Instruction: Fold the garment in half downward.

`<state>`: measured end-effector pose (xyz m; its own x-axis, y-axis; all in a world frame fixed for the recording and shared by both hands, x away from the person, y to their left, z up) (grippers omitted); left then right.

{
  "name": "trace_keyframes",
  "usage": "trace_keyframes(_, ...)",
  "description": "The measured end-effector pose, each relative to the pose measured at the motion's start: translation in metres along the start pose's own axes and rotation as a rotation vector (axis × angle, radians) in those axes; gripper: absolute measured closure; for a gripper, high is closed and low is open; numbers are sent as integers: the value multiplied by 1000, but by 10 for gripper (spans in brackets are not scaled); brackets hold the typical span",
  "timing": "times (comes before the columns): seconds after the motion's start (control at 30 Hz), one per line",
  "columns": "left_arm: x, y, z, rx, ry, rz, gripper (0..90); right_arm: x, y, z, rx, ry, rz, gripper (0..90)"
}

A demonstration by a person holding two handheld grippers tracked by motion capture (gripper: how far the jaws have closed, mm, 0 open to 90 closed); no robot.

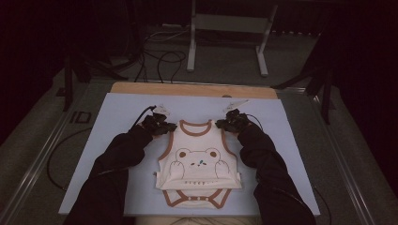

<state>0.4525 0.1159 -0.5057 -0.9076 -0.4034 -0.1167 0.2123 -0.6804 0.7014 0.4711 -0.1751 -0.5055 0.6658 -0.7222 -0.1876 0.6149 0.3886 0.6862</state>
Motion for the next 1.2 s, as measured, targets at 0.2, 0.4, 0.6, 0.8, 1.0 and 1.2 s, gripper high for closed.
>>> trace_keyframes(0.2,-6,12,13,26,28,-14,882,-1,13,10,36,-7,10,816)
trace_keyframes(0.4,-11,27,27,63,52,-25,882,-3,27,22,81,-19,15,816)
trace_keyframes(0.6,-20,45,45,96,94,-37,881,-5,44,39,133,-27,29,816)
trace_keyframes(0.8,-25,57,58,124,123,-48,881,-7,57,54,178,-27,34,815)
trace_keyframes(1.0,-23,66,70,146,133,-69,881,-13,69,72,223,-31,56,815)
trace_keyframes(1.2,-19,63,74,160,128,-69,881,-19,69,77,238,-26,72,815)
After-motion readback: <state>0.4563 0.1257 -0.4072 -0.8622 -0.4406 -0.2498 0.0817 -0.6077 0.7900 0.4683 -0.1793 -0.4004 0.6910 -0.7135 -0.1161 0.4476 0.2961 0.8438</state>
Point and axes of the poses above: each handheld gripper's, and its own axes: z roughly backward along the jaws, y roughly out of its top, x roughly to its right, the point moved 3 cm from there along -z, roughly forward along the jaws, and after that the axes turned 15 degrees about -z, right-handed, at the moved point
